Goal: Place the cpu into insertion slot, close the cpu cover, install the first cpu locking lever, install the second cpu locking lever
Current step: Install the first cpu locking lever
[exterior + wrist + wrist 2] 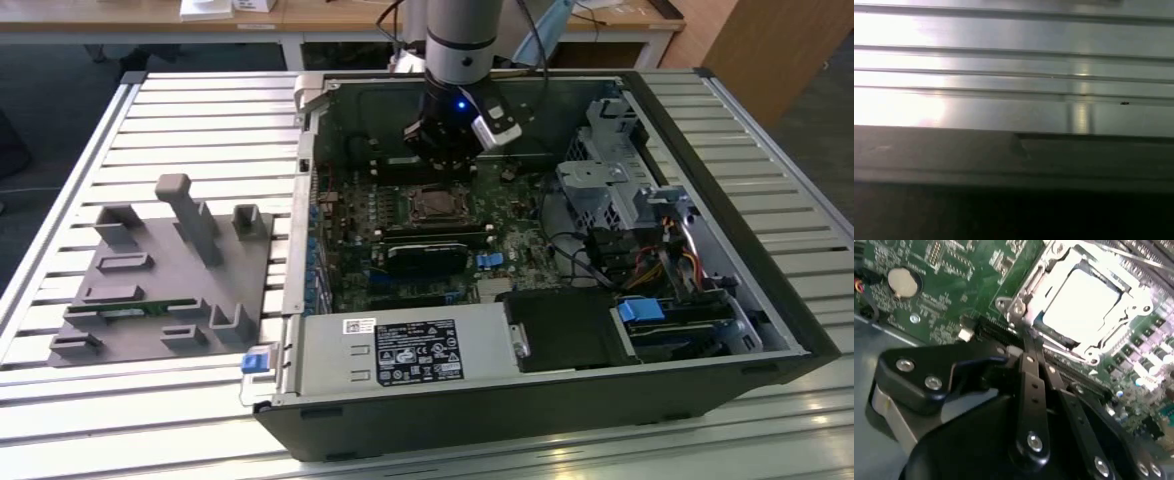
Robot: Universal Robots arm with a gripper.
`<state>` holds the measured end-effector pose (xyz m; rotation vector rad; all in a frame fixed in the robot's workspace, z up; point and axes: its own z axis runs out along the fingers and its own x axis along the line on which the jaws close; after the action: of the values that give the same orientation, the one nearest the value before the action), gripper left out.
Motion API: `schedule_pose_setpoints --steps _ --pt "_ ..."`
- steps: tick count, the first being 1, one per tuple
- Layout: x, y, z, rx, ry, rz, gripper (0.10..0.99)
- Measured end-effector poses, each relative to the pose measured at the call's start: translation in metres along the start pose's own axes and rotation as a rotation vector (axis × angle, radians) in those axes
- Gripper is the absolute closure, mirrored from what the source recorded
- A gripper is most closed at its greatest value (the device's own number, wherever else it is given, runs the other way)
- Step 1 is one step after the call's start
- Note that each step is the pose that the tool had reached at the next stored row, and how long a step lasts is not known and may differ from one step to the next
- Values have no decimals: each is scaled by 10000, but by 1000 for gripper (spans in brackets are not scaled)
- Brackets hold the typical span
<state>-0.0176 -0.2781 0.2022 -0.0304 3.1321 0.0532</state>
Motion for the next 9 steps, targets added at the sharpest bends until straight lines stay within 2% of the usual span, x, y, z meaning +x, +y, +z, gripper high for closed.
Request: schedule_pose_setpoints --steps 6,9 --pt "1 1 31 259 9 -2 980" --pt "1 5 58 346 14 -3 980"
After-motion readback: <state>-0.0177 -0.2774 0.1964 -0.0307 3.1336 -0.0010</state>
